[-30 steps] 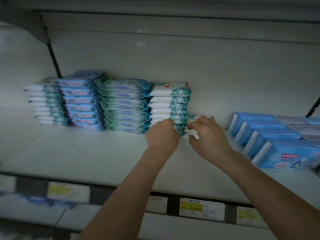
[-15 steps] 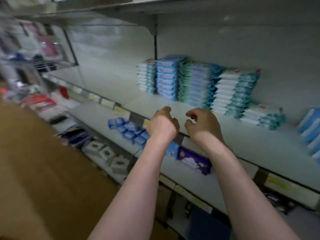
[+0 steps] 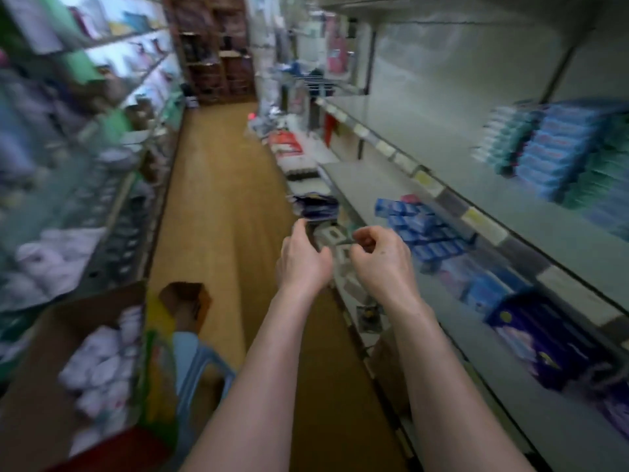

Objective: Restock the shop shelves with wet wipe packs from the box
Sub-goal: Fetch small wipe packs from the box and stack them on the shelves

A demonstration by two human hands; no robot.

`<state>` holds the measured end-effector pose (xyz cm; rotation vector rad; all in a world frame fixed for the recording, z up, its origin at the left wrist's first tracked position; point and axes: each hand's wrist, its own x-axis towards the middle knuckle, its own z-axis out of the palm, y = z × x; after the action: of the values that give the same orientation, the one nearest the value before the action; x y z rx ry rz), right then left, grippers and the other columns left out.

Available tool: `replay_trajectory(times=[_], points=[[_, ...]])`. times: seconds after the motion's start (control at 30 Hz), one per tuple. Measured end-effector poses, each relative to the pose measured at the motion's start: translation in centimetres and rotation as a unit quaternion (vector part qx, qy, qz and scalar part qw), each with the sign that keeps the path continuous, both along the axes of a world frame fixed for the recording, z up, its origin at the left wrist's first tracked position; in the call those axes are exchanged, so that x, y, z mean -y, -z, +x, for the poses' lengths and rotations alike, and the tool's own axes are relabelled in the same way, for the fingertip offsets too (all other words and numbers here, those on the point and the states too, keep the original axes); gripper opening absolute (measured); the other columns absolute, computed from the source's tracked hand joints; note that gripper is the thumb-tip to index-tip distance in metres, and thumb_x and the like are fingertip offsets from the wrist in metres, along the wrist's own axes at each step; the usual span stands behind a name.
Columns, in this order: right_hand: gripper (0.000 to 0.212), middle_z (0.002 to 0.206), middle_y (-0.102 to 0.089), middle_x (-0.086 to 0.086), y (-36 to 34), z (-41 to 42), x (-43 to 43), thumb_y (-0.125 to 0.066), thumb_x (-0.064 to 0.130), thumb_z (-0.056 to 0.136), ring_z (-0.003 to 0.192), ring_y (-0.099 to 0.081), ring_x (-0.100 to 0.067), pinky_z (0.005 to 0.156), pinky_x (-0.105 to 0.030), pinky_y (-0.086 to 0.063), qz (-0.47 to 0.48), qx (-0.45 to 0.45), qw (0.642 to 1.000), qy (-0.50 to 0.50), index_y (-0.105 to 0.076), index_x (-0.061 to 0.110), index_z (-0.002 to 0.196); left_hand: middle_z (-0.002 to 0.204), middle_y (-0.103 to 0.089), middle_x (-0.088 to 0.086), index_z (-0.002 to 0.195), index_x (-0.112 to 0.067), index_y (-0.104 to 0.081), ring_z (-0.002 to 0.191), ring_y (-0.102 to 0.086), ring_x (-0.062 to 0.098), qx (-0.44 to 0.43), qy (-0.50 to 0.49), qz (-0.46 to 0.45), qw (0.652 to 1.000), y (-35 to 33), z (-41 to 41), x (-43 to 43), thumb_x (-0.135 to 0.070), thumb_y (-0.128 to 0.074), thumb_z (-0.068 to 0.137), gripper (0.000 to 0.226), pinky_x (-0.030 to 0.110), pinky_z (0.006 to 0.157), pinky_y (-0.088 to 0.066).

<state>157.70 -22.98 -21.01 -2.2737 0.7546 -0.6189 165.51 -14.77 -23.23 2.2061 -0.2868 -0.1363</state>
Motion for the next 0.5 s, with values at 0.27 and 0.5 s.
replay_trajectory(times=[0.27, 0.5], points=[[0.027, 0.119, -0.060, -0.001, 0.7, 8.0, -11.7, -0.055, 0.019, 0.093, 0.108, -0.056, -0.015, 0.088, -0.026, -0.045, 0.007, -0.018, 0.986, -0.167, -0.063, 0.018, 0.120, 0.133, -0.055, 0.007, 0.151, -0.027, -0.025, 0.121, -0.052, 0.028, -0.023, -0.172, 0.020, 0.985, 1.2, 5.2, -13.3, -0.029, -0.057, 0.092, 0.067, 0.043, 0.101, -0.043], [0.026, 0.115, -0.062, -0.003, 2.6, 14.4, -22.0, -0.053, 0.016, 0.091, 0.106, -0.058, -0.018, 0.089, -0.034, -0.051, 0.037, -0.061, 0.963, -0.260, -0.065, 0.017, 0.115, 0.132, -0.057, 0.008, 0.151, -0.024, -0.025, 0.121, -0.052, 0.027, -0.065, -0.222, 0.010, 0.973, 2.6, 10.2, -24.6, -0.024, -0.057, 0.091, 0.067, 0.039, 0.099, -0.044]])
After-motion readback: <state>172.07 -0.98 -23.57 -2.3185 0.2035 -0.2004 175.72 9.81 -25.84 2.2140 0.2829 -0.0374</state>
